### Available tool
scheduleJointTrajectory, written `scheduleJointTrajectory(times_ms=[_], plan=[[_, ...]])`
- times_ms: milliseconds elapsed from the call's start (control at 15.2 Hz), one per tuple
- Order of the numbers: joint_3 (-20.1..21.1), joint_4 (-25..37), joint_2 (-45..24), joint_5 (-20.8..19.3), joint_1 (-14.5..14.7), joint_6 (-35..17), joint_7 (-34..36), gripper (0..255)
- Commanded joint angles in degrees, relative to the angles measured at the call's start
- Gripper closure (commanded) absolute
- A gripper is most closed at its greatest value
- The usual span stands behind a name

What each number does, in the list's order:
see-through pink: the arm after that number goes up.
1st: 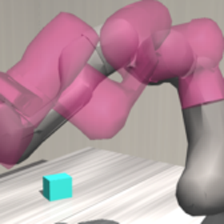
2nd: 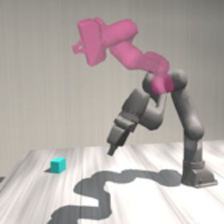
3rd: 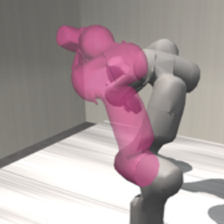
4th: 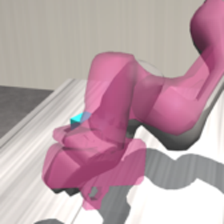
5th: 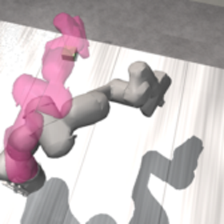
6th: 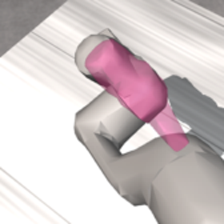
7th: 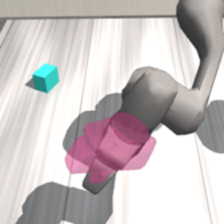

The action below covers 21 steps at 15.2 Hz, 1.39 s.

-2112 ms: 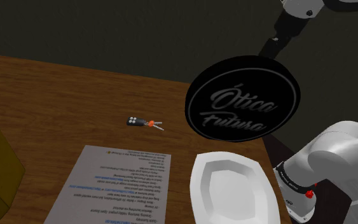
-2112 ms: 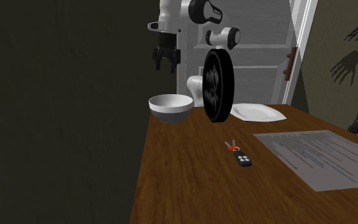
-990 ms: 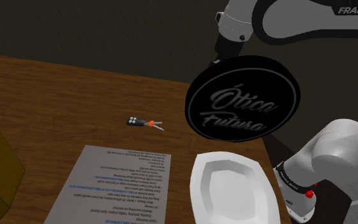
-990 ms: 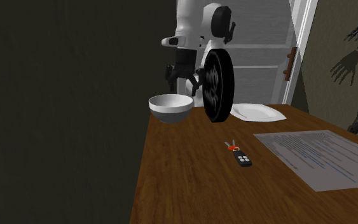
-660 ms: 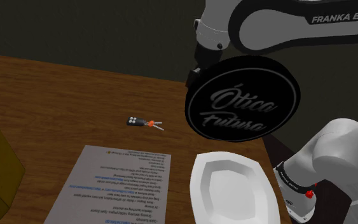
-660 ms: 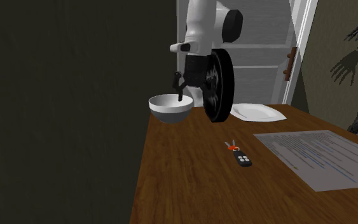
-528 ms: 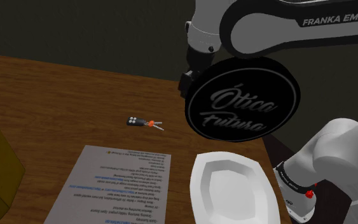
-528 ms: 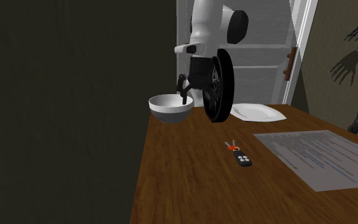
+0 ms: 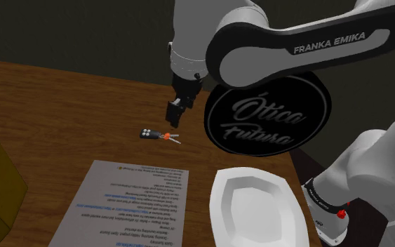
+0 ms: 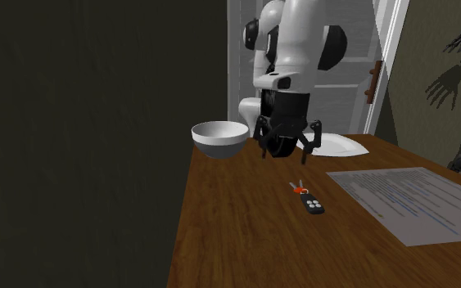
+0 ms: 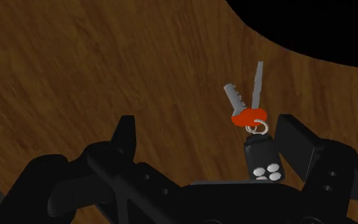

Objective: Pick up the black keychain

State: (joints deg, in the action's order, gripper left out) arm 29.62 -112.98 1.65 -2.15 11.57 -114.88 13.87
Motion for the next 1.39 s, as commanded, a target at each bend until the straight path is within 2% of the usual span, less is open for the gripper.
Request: scheduleJointTrajectory(times_ms=[0, 198, 660, 792, 858, 1320], plan=[[1.33, 3.28, -3.89, -1.96, 1.15, -0.07, 1.67, 0], [2.47, 6.82, -8.34, -4.41, 2.90, -0.24, 3.52, 0], [2.21, 2.89, -10.12, -5.79, 3.15, -5.63, 4.62, 0], [2.21, 2.88, -10.12, -5.79, 3.14, -5.63, 4.61, 0], [2.21, 2.80, -9.98, -5.70, 3.09, -5.60, 4.53, 255], [2.32, 2.72, -10.08, -5.85, 3.28, -5.74, 4.89, 255]])
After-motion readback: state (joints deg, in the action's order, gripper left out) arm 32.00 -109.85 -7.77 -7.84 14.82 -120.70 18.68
